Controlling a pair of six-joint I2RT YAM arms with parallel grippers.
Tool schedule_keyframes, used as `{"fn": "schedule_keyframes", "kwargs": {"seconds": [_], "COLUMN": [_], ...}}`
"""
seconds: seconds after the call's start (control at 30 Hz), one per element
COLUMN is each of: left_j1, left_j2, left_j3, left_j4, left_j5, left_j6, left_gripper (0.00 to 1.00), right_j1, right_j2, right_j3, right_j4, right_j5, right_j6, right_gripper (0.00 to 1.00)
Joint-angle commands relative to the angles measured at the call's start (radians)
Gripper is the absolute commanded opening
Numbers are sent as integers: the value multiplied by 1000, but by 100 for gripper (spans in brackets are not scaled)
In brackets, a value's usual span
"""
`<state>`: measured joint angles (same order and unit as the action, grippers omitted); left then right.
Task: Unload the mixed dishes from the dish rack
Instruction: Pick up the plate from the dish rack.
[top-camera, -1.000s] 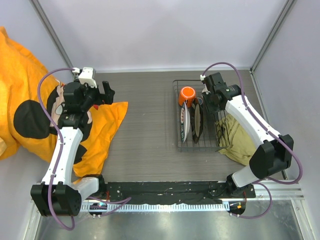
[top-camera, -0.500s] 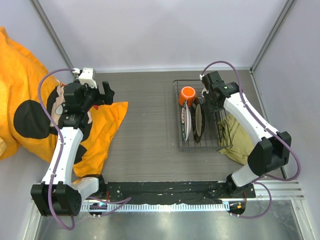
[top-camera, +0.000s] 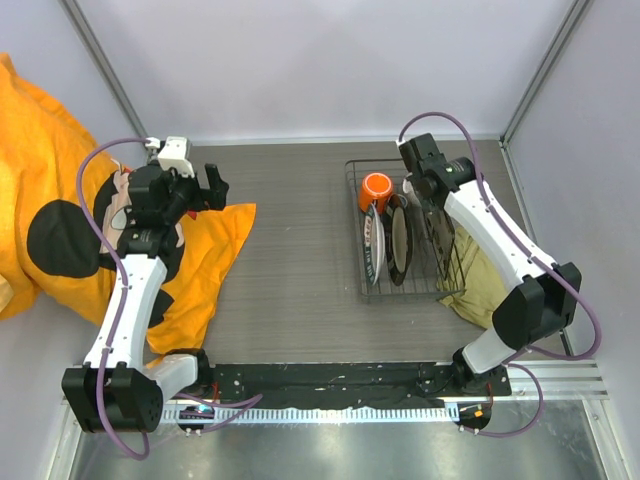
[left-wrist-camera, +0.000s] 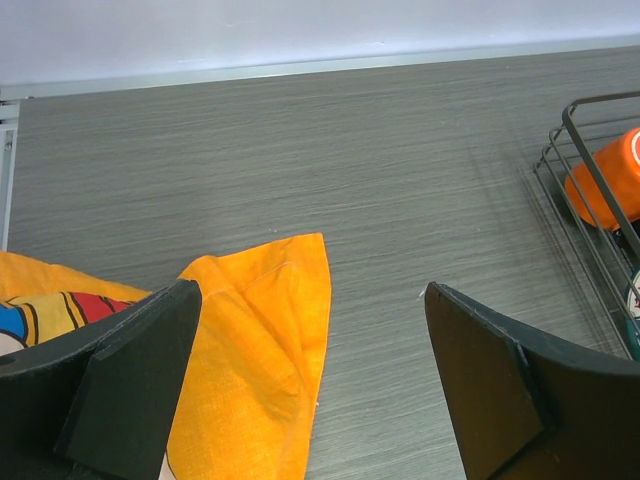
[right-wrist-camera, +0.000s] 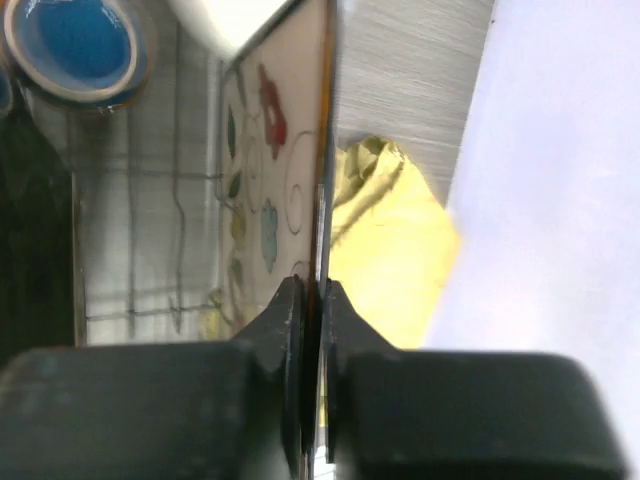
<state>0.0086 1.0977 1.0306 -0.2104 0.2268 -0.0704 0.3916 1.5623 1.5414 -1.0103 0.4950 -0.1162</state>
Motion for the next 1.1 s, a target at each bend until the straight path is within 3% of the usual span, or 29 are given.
{"fn": "schedule_keyframes", "kwargs": {"seconds": [0.0, 1.07], "left_j1": [1, 1], "left_j2": [-10, 13], "left_j3": [-10, 2], "left_j4": [68, 86], "left_j5": [-15, -38], "left_j6": [11, 9], "left_gripper": [100, 100], "right_j1": [36, 105], "right_j2": [-30, -94], "right_j3": [22, 60], "right_j4": [47, 68], "right_j5": [99, 293], "right_j6": [-51, -125], "right_gripper": [1, 1]}}
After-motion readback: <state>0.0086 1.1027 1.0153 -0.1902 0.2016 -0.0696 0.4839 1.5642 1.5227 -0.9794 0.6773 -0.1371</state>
